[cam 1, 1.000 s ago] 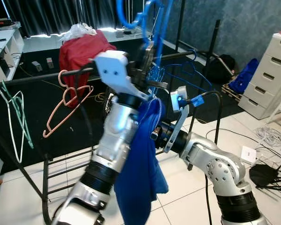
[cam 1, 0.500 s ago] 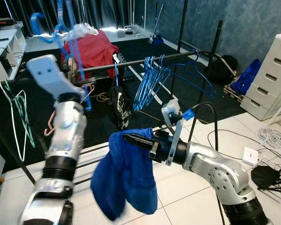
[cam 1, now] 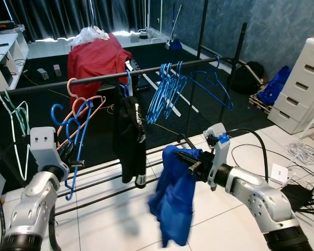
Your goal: Hang hanger
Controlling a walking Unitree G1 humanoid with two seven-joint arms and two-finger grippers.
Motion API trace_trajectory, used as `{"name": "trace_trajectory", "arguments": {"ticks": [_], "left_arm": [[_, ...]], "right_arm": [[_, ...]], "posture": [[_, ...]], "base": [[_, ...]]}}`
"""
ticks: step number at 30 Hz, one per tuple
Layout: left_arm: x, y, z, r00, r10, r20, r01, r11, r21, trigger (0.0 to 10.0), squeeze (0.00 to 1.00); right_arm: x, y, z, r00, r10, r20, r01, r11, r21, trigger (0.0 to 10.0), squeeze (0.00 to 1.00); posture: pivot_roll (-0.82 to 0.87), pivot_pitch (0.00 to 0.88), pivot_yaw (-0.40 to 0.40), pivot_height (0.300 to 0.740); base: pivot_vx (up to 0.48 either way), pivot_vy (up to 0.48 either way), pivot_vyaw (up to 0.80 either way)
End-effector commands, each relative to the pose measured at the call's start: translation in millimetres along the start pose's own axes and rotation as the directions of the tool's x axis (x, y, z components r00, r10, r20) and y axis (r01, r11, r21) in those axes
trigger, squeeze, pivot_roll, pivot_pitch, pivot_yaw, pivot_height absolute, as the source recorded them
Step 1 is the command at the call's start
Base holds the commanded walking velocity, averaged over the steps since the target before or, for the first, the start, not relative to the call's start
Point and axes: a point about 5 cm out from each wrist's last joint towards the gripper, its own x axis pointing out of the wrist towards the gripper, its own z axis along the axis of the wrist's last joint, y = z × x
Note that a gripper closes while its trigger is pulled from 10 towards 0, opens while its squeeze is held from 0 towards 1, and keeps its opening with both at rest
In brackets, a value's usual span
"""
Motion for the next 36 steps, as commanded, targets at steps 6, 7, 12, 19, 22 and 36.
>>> {"name": "trace_trajectory", "arguments": {"ticks": [6,7,12,19,22,36], "left_arm": [[-6.1,17.3,5,0.968,0.226,0.112,-0.227,0.974,-0.009,10.0,0.0],[-6.1,17.3,5,0.968,0.226,0.112,-0.227,0.974,-0.009,10.0,0.0],[-20.3,21.5,7,0.958,0.245,0.147,-0.264,0.956,0.131,10.0,0.0],[-22.5,17.4,8,0.97,0.213,0.121,-0.232,0.957,0.175,10.0,0.0],[-23.5,19.1,11,0.973,0.212,0.089,-0.226,0.949,0.218,10.0,0.0],[-55.1,-16.6,-11,0.992,-0.105,-0.067,0.112,0.986,0.121,10.0,0.0]], "right_arm": [[2.2,-4.6,-12,0.999,-0.048,0.003,0.048,0.999,0.018,10.0,0.0],[2.2,-4.6,-12,0.999,-0.048,0.003,0.048,0.999,0.018,10.0,0.0],[6.3,-3.2,-15,0.999,-0.039,0.006,0.039,0.999,0.026,10.0,0.0],[9.1,-3.6,-15,0.999,-0.043,0.014,0.042,0.999,0.02,10.0,0.0],[8.7,-7.8,-13,0.995,-0.091,0.045,0.091,0.996,-0.002,10.0,0.0],[-20.7,-35.4,-9,0.948,-0.303,0.098,0.307,0.951,-0.03,10.0,0.0]], "posture": [[0.01,0.014,0.019,0.74],[0.01,0.014,0.019,0.74],[0.03,0.018,0.017,0.74],[0.03,0.014,0.017,0.74],[0.03,0.012,0.023,0.74],[0.04,0.018,0.025,0.74]], "base": [[-0.08,0.0,0.0],[-0.48,0.0,0.0],[-0.48,0.0,0.0],[-0.48,0.0,0.0],[-0.48,0.0,0.0],[-0.069,0.0,0.0]]}}
